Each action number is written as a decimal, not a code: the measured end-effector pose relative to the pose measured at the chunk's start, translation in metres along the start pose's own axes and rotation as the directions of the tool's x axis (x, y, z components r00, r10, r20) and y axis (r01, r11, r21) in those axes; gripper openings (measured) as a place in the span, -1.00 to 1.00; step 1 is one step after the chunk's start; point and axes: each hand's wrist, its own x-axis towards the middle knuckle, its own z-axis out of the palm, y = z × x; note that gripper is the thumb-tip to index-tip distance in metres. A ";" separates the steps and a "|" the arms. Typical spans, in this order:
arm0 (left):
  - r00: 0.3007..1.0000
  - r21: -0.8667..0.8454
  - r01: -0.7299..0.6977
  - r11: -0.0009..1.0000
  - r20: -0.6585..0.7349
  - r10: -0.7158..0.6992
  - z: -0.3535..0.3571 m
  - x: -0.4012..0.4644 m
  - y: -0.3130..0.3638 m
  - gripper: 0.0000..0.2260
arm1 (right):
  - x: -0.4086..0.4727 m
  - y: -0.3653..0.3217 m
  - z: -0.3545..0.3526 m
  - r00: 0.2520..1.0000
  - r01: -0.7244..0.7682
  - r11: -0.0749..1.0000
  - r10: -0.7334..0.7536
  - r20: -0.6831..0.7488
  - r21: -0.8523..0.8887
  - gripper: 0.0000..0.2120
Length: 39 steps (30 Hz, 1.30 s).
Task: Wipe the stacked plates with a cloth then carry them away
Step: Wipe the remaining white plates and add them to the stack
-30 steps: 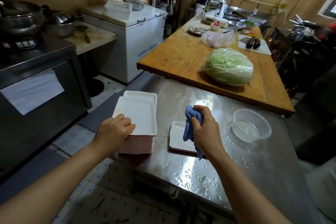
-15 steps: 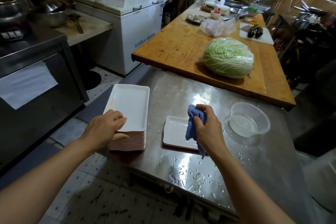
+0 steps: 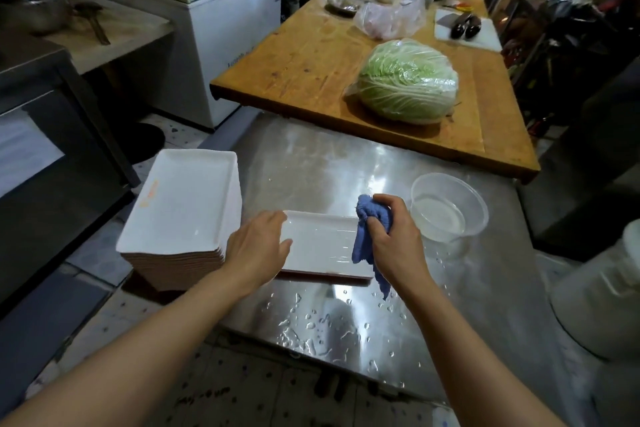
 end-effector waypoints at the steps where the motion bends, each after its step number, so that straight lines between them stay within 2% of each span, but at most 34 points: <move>1: 0.991 0.000 0.089 0.996 0.101 -0.088 0.014 0.008 0.000 -0.64 | 0.001 0.006 -0.002 1.000 -0.011 1.000 0.011 -0.002 0.004 -0.75; 3: 0.956 -0.010 0.207 0.978 0.214 -0.200 0.038 0.020 -0.005 -0.62 | 0.003 0.017 -0.007 1.000 -0.027 1.000 0.027 -0.005 0.007 -0.75; 7: 0.897 -0.041 0.386 0.922 0.252 -0.364 0.070 0.036 -0.019 -0.62 | 0.011 0.035 -0.017 0.999 -0.048 0.999 0.048 -0.014 0.009 -0.76; 12: 0.900 -0.059 0.420 0.905 0.157 -0.407 0.089 0.042 -0.022 -0.80 | 0.019 0.050 -0.027 0.996 -0.085 0.996 0.086 -0.022 0.028 -0.73; 16: 0.861 -0.130 0.497 0.858 0.200 -0.468 0.088 0.045 -0.026 -0.95 | 0.023 0.060 -0.033 0.995 -0.092 0.995 0.093 -0.023 0.041 -0.77; 19: 0.829 -0.279 0.559 0.781 0.201 -0.522 0.086 0.046 -0.029 -0.85 | 0.025 0.065 -0.036 0.995 -0.095 0.995 0.096 -0.022 0.040 -0.77; 24: 0.795 -0.462 0.602 0.651 0.265 -0.546 0.085 0.046 -0.035 -0.93 | 0.028 0.068 -0.039 0.994 -0.099 0.994 0.101 -0.039 0.048 -0.79; 29: 0.770 -0.583 0.628 0.516 0.367 -0.523 0.080 0.046 -0.036 -0.75 | 0.031 0.069 -0.043 0.994 -0.090 0.995 0.093 -0.063 0.046 -0.77; 35: 0.821 -0.649 0.566 0.509 0.388 -0.418 0.055 0.061 -0.011 -0.61 | 0.041 0.067 -0.064 0.988 -0.082 0.995 0.090 -0.126 0.065 -0.79; 39: 0.860 -0.771 0.496 0.399 0.370 -0.352 0.032 0.081 0.031 -0.63 | 0.048 0.067 -0.085 0.979 -0.068 0.996 0.079 -0.190 0.066 -0.81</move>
